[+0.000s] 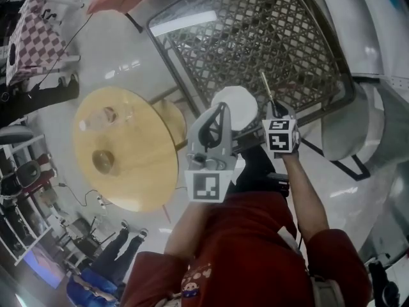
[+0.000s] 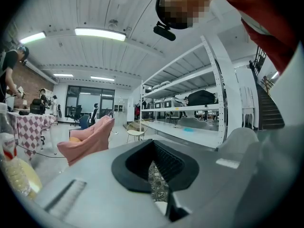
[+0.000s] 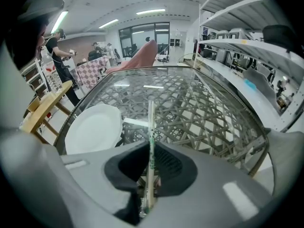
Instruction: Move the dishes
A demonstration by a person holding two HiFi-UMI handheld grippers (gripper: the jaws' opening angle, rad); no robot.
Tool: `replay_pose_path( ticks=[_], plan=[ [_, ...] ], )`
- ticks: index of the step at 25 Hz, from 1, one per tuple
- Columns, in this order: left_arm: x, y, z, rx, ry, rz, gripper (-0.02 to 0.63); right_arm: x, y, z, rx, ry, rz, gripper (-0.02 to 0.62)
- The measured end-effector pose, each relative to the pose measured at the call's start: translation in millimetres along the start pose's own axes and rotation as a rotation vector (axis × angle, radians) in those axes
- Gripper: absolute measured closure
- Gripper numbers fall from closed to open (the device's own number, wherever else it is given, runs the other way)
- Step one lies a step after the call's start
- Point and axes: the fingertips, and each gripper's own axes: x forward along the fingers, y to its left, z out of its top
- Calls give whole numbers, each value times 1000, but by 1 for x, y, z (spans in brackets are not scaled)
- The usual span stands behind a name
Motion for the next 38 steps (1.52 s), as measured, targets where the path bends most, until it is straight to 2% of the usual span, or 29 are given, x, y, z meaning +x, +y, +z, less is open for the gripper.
replay_pose_path(
  ticks=[7, 17, 23, 32, 38],
  plan=[
    [-8, 4, 0, -5, 3, 16, 598, -4, -3, 1, 26, -3, 7, 500],
    [-20, 19, 8, -20, -33, 64, 598, -22, 2, 36, 4, -127, -3, 495],
    [-34, 33, 15, -12, -49, 86, 598, -59, 16, 81, -15, -343, -42, 495],
    [-56, 54, 23, -19, -84, 144, 598, -132, 47, 142, -45, -732, 11, 495],
    [-80, 71, 35, -18, -132, 198, 598, -178, 86, 169, -131, -876, 47, 495]
  ],
)
